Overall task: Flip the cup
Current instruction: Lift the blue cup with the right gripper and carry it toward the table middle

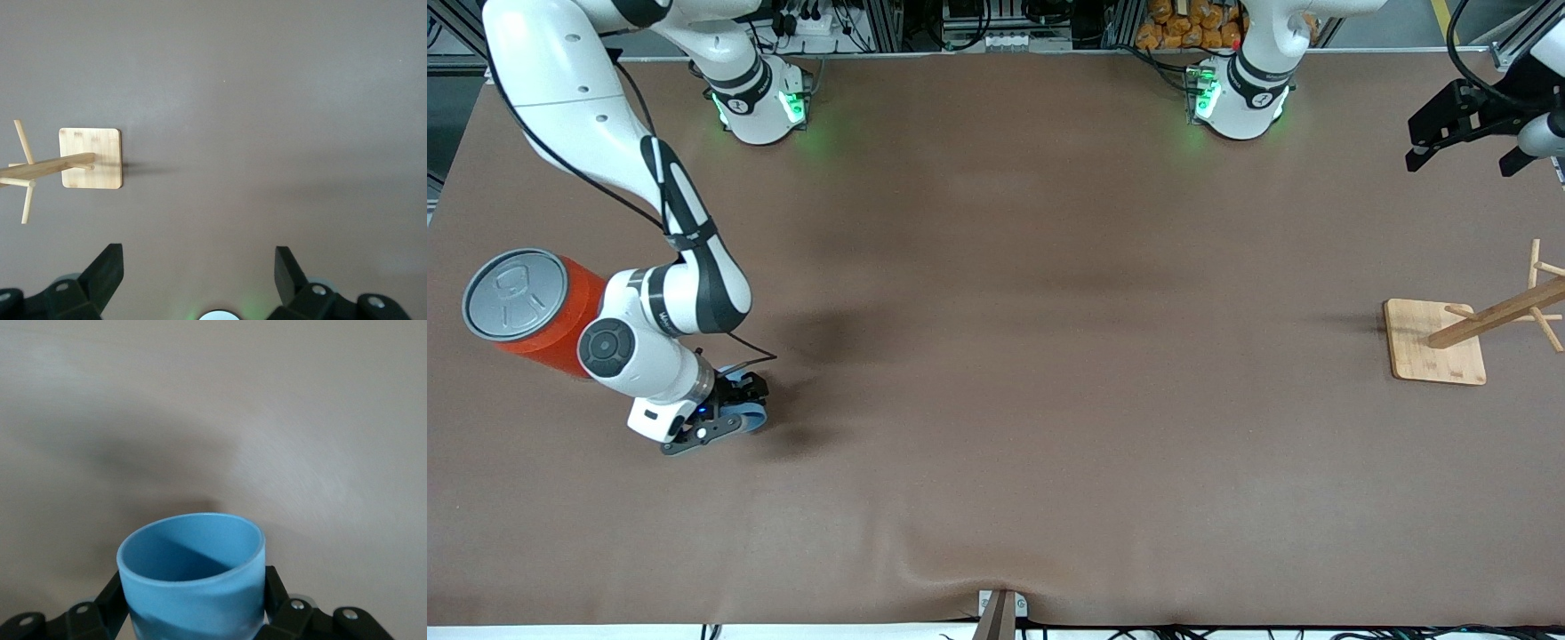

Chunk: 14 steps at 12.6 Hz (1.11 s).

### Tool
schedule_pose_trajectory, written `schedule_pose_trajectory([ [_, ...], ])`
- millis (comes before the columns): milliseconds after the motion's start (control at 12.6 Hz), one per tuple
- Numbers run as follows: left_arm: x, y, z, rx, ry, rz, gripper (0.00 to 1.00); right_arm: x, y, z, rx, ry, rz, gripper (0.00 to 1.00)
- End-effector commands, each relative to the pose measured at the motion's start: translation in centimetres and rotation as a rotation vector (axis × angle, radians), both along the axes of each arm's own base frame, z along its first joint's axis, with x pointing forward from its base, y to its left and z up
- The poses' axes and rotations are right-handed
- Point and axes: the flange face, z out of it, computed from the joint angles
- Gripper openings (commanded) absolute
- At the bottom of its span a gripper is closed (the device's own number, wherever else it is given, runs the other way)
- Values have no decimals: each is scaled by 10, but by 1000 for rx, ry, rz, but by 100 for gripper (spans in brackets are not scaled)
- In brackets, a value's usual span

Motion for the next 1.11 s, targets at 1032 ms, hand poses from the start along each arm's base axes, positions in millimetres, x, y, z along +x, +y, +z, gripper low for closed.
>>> schedule_pose_trajectory([
  [1032,-8,5,9,-10,-2,-11,100,-170,408,15,26,-150,977,37],
])
